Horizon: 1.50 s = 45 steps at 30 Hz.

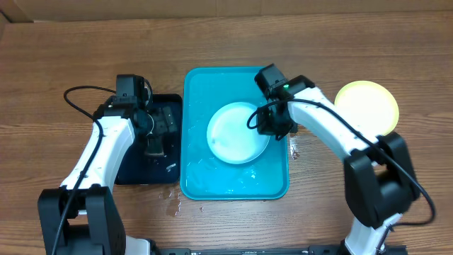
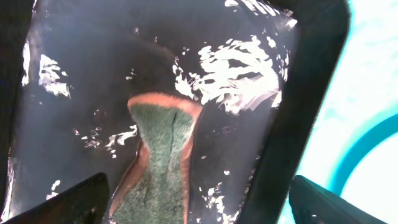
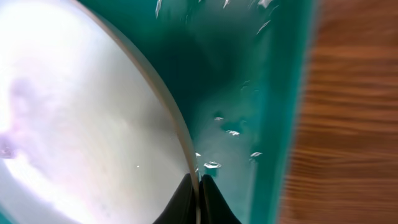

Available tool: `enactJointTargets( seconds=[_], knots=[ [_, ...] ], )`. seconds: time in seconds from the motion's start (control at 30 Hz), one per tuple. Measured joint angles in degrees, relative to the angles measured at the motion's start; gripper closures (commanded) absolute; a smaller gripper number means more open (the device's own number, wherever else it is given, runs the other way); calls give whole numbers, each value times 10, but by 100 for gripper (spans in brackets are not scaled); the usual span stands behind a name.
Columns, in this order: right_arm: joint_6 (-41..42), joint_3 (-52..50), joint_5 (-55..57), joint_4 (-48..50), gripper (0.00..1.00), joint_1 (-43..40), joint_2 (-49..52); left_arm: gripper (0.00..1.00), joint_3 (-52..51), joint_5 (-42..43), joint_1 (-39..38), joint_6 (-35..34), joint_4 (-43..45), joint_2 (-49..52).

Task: Clean dirty plates on tray and stack at the side
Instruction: 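Lift the white plate upright with the right gripper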

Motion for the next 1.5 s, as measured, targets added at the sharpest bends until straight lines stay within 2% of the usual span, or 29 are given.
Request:
enactJointTargets(
  seconds=[0.2, 0.37, 0.53, 0.67, 0.87, 1.2, 1.5],
  knots=[
    [0, 89, 141, -92, 96, 0, -75, 0, 20, 20, 0, 0, 2, -59],
    [0, 131, 262, -111, 96, 14, -130, 0, 34, 36, 0, 2, 18, -142],
    [2, 133, 387, -153, 96, 77, -138, 0, 37, 68, 0, 16, 46, -212],
    [14, 133, 485, -171, 96, 160, -136, 0, 37, 92, 0, 22, 56, -242],
    [37, 133, 559, -190, 96, 215, -136, 0, 37, 129, 0, 21, 64, -244],
    [48, 133, 660, -211, 96, 217, -136, 0, 37, 162, 0, 21, 62, -244],
    [3, 133, 745, -185, 96, 217, -117, 0, 37, 163, 0, 22, 60, -244]
  ],
)
